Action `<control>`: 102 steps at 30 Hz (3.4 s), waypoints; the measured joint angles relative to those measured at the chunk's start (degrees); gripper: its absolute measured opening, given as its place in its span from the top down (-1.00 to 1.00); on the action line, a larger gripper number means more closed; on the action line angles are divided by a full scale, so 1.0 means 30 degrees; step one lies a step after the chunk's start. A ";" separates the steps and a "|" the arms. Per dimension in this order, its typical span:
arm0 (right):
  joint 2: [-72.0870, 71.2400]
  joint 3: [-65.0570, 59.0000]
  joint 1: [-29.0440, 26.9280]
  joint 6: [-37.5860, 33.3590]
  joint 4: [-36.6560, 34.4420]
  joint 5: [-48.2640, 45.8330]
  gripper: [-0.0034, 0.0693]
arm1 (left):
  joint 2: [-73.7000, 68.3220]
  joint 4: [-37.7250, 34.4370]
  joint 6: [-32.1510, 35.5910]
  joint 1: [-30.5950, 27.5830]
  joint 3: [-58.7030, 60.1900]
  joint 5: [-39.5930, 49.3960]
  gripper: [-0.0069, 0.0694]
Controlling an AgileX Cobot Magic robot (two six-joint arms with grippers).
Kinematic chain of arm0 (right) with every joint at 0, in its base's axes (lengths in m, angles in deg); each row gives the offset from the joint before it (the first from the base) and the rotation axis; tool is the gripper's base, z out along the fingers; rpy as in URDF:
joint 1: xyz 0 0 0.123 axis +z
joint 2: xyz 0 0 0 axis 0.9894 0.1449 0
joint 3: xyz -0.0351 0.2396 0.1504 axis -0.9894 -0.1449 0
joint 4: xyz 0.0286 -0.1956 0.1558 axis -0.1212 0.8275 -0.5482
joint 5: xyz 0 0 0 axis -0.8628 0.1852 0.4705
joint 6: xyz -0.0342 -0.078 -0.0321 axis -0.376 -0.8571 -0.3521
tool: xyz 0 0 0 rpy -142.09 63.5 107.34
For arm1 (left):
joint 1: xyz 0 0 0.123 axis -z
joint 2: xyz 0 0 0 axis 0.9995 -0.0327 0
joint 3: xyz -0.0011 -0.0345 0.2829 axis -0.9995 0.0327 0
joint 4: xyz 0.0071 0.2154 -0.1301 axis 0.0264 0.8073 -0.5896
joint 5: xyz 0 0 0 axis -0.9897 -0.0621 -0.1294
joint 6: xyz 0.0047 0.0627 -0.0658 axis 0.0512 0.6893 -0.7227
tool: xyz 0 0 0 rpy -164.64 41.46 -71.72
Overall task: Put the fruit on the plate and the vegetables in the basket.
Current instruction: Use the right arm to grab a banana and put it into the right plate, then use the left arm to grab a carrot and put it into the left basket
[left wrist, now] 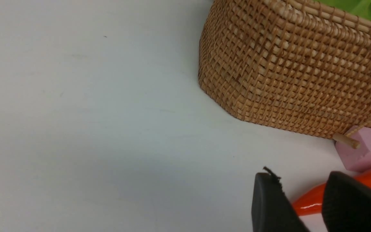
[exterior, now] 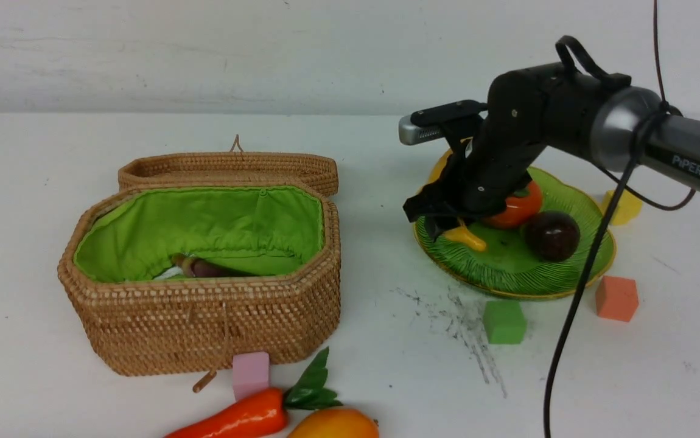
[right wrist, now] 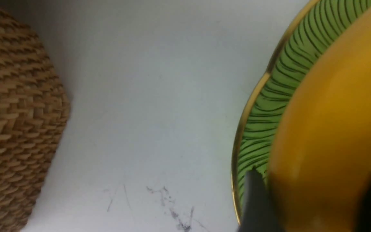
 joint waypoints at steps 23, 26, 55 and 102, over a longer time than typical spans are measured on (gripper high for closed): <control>-1.2608 -0.0004 0.0000 -0.0351 0.0341 -0.5258 0.46 | 0.0000 0.0000 0.0000 0.0000 0.0000 0.0000 0.19; -1.4932 -0.1013 0.0000 -0.0351 -0.0161 -0.6976 0.89 | 0.0000 0.0000 0.0000 0.0000 0.0000 0.0000 0.19; -2.5760 -1.1376 -0.0189 -0.0351 -0.0873 -0.8192 0.91 | 0.0000 0.0000 0.0000 0.0000 0.0000 0.0000 0.19; -4.1303 -3.5205 -0.8009 -0.1278 -0.1214 0.8507 0.81 | 0.0000 0.0000 0.0000 0.0000 0.0016 0.0008 0.19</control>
